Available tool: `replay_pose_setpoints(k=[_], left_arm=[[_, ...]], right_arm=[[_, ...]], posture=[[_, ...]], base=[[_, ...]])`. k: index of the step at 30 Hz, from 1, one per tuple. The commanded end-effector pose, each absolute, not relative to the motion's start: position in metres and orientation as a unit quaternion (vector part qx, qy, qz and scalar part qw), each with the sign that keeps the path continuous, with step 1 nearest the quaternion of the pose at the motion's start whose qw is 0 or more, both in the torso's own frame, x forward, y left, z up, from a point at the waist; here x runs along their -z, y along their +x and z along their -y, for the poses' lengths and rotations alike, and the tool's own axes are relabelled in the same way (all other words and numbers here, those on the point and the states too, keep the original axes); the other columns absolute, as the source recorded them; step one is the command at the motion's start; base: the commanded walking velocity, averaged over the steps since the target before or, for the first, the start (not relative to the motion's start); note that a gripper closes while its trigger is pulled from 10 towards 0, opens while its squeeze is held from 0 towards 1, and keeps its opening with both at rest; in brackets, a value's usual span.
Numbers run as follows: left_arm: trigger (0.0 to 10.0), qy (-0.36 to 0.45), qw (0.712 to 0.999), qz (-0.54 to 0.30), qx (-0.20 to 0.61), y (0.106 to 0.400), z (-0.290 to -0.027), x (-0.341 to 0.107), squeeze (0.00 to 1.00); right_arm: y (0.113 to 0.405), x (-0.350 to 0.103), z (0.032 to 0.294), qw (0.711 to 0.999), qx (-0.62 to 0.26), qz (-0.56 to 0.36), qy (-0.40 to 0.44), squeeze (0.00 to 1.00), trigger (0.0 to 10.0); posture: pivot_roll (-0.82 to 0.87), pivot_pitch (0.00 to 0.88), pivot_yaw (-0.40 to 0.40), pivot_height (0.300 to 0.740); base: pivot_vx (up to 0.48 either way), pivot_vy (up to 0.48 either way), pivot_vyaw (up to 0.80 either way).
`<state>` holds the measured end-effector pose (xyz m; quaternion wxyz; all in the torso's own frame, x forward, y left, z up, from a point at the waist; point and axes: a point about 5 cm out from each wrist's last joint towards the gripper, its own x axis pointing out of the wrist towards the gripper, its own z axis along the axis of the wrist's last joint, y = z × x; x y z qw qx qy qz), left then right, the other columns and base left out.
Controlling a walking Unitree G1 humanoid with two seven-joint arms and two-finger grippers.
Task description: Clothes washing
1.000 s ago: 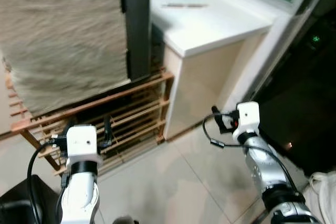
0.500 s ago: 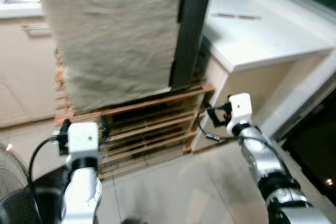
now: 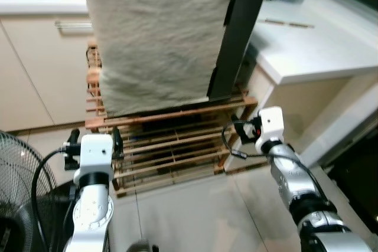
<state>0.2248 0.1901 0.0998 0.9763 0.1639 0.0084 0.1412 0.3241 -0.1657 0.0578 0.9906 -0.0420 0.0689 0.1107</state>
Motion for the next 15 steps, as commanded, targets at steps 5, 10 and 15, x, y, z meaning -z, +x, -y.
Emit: replay_pose_setpoints(k=[5,10,15], left_arm=[[10.0,0.159,0.976,-0.019,-0.150,0.227,-0.194,-0.098,0.00],[10.0,0.159,0.976,-0.018,-0.147,0.228,-0.193,-0.098,0.00],[10.0,0.157,0.977,-0.020,-0.145,0.229,-0.192,-0.097,0.00]], right_arm=[[0.326,-0.055,0.172,0.991,-0.075,-0.087,-0.071,0.00,10.0],[0.325,-0.056,0.170,0.991,-0.091,-0.078,-0.053,0.00,10.0],[0.324,-0.059,0.160,0.988,-0.132,-0.060,-0.052,0.00,10.0]], posture=[[0.09,0.018,-0.082,0.740],[0.08,0.017,-0.081,0.740],[0.08,0.016,-0.083,0.740]], base=[[0.000,0.000,0.00],[0.000,0.000,0.00],[0.000,0.000,0.37]])
